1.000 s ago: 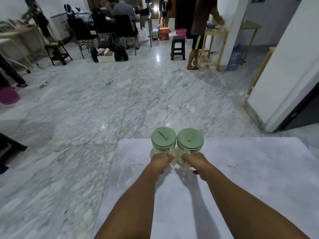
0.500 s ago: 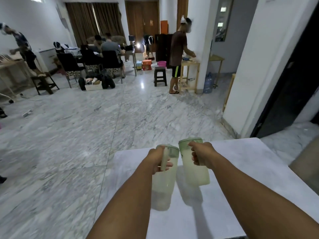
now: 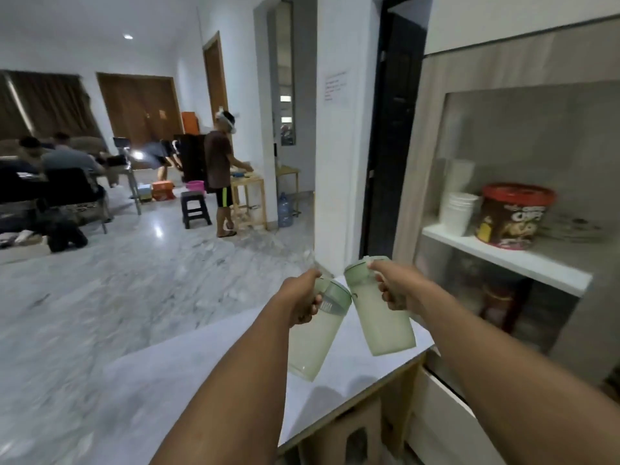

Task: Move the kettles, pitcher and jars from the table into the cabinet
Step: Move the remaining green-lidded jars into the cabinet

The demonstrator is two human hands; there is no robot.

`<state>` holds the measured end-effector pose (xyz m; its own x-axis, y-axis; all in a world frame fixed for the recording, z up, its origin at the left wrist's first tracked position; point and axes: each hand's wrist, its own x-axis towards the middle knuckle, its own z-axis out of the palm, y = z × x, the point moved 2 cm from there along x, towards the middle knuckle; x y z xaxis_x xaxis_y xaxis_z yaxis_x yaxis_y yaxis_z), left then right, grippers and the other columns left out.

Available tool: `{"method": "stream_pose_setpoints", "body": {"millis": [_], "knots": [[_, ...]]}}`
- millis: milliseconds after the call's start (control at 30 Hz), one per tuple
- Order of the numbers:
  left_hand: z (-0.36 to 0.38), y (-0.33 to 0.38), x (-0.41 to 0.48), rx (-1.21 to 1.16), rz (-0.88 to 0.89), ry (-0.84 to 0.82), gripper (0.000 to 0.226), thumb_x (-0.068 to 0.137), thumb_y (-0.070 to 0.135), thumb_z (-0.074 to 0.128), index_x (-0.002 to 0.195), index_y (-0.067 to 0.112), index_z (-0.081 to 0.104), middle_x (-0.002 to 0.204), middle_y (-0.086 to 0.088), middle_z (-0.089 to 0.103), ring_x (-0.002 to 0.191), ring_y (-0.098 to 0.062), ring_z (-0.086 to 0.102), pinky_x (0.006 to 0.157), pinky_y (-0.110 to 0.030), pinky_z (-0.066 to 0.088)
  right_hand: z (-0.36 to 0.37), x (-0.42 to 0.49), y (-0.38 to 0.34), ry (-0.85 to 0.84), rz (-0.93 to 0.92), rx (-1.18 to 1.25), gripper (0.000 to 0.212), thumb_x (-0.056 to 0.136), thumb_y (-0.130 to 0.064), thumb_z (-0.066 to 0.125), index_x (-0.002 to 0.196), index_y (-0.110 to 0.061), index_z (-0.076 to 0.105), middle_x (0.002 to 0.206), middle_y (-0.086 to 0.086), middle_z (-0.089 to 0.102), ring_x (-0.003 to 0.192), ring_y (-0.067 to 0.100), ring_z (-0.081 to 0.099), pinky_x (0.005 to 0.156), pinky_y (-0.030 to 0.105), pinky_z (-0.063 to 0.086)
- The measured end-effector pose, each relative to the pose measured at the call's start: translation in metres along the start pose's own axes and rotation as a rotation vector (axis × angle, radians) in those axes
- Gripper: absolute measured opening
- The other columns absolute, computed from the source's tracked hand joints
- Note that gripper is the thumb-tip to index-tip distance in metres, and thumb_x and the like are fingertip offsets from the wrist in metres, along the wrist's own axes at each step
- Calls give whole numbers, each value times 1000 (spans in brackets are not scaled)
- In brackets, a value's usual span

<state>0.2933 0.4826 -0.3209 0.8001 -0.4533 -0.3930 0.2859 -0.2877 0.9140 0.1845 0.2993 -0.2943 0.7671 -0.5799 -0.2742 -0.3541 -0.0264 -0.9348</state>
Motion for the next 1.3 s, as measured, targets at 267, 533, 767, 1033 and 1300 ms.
{"method": "stream_pose_setpoints", "body": {"millis": [267, 533, 767, 1033, 1300], "knots": [[231, 65, -71, 134, 38, -522, 34, 99, 43, 48, 90, 12, 56, 61, -3, 52, 47, -15, 52, 43, -20, 37, -247, -95, 24, 368, 1, 4, 48, 82, -62, 64, 75, -16, 56, 52, 0, 44, 36, 13, 35, 39, 17, 28], [464, 109, -166, 290, 94, -860, 44, 97, 49, 50, 76, 12, 60, 58, -1, 58, 44, -13, 55, 40, -20, 43, -481, -230, 64, 683, 214, 20, 44, 92, -50, 40, 64, -17, 48, 47, -2, 39, 38, 12, 27, 41, 19, 20], [619, 114, -178, 129, 220, -1004, 40, 101, 40, 36, 110, 7, 56, 75, -4, 63, 67, -20, 62, 60, -31, 44, -588, -274, 98, 880, 84, 283, 36, 99, -36, 39, 74, -15, 54, 61, 5, 53, 49, 18, 45, 51, 27, 32], [736, 114, -109, -8, 329, -834, 25, 99, 26, 48, 100, 9, 67, 76, -6, 75, 84, -26, 70, 101, -46, 50, -646, -178, 135, 979, -83, 466, 26, 102, -28, 49, 102, -7, 66, 83, 9, 70, 73, 20, 64, 60, 29, 42], [809, 147, -43, 62, 358, -829, 26, 101, 13, 49, 79, 15, 63, 88, -9, 69, 100, -33, 64, 102, -51, 51, -694, -76, 147, 1047, -64, 503, 21, 95, -18, 53, 90, -11, 73, 94, 15, 76, 92, 32, 71, 92, 53, 56]]}}
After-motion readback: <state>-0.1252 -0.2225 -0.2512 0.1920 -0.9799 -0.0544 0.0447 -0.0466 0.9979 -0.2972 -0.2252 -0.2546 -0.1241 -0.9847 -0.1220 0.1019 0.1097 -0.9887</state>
